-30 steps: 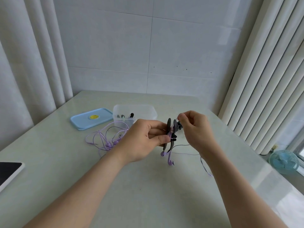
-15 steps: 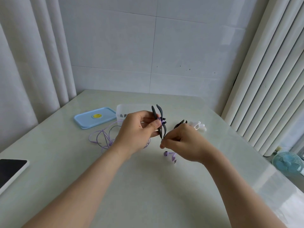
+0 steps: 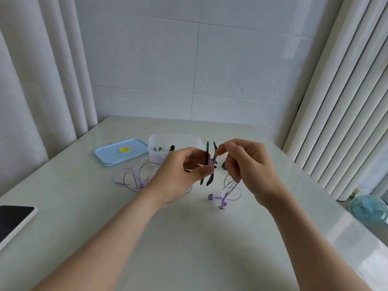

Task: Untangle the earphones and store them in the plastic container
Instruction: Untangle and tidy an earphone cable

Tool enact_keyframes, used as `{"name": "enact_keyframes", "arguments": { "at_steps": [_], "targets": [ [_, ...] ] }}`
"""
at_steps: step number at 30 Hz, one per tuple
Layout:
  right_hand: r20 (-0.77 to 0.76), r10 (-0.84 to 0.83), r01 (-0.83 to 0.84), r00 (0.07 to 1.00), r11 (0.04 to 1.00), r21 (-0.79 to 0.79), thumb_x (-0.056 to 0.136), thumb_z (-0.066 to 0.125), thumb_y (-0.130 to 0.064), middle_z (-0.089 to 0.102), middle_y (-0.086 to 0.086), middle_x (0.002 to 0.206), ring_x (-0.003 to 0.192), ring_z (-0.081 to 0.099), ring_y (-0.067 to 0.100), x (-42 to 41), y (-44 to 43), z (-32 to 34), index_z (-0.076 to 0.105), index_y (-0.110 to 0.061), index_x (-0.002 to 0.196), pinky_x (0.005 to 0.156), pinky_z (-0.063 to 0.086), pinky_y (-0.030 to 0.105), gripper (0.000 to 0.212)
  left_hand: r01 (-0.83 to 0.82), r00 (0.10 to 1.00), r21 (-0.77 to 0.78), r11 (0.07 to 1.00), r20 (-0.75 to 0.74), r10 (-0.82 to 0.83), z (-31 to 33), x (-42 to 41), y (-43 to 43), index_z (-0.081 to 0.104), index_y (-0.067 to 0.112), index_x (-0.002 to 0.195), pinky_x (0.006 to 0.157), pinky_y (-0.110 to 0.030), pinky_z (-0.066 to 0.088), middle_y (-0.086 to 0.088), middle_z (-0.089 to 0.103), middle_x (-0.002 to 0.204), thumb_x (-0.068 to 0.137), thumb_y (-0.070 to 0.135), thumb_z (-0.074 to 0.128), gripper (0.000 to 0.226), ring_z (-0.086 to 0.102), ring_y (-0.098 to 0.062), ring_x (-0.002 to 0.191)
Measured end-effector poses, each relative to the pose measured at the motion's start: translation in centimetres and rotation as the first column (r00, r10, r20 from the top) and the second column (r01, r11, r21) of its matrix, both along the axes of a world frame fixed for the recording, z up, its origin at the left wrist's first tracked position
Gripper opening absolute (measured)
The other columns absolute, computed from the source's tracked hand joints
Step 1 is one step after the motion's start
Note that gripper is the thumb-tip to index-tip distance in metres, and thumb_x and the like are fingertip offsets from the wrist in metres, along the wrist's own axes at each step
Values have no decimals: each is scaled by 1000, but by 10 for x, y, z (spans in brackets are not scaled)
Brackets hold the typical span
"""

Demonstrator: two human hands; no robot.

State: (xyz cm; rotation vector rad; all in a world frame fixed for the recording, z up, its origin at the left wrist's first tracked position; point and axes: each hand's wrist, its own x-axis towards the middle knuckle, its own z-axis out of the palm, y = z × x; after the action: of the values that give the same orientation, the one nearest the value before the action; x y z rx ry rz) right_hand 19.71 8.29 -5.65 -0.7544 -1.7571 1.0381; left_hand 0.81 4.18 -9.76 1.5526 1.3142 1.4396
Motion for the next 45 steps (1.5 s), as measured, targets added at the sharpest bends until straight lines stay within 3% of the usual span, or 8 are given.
{"name": "enact_keyframes", "arguments": {
  "at_steps": [5,12,17,20,28,33,39,45],
  "targets": [
    [24,-7,8,1000,999,-41,106,53,-16,37,-1,57,52,28,18,-2,3,-5,74,-10,81,51,24,30,33,4,985,22,1000,-172,0,-1,2,1,76,26,106,80,-19,53,11,79,99,86,17,87,24,73,-8,95],
    [14,-86,85,996,996,33,101,59,-28,36,-1,59,60,26,24,2,6,-5,71,-16,77,56,25,44,29,-36,988,-11,999,-152,34,-3,5,1,77,24,105,90,-35,61,9,80,97,82,23,91,26,76,-14,92],
    [-80,-27,31,996,998,59,96,73,-26,36,-4,51,51,26,18,7,1,2,65,-14,63,50,28,24,36,-144,972,-86,986,175,158,-2,4,3,74,19,108,68,-23,55,2,80,99,82,29,90,32,73,-12,84],
    [8,46,-46,999,999,3,83,72,-23,40,4,50,55,26,25,9,1,3,60,-18,51,55,21,36,35,-129,888,-129,983,426,172,-2,2,4,73,14,111,73,-28,55,-4,79,99,75,33,89,43,71,-18,88],
    [-138,314,-329,939,939,-102,91,66,-16,32,2,53,51,20,17,7,-2,5,60,-16,55,53,17,28,37,-75,937,-73,994,336,96,-1,4,2,68,4,102,65,-30,49,-6,78,88,65,34,90,52,56,-18,62],
    [-162,253,-266,954,962,-61,100,66,-28,47,35,69,50,19,20,7,1,5,64,-6,71,52,18,29,37,15,943,-85,996,331,14,0,7,0,69,6,98,59,-24,45,1,74,79,70,30,87,42,51,-16,58],
    [-166,88,-98,982,994,-53,108,54,-28,75,19,94,47,23,17,7,5,3,61,1,87,49,24,25,37,76,962,-116,990,271,-42,4,10,-4,76,16,105,75,-30,48,-5,80,99,71,30,87,38,68,-12,80],
    [-81,-10,11,997,1000,18,111,53,-29,72,0,77,49,31,14,5,9,-3,67,1,91,49,29,24,39,68,994,-112,991,96,-57,5,12,-6,77,20,112,84,-22,52,-1,81,105,90,23,82,23,75,-11,96]
  ]
}}
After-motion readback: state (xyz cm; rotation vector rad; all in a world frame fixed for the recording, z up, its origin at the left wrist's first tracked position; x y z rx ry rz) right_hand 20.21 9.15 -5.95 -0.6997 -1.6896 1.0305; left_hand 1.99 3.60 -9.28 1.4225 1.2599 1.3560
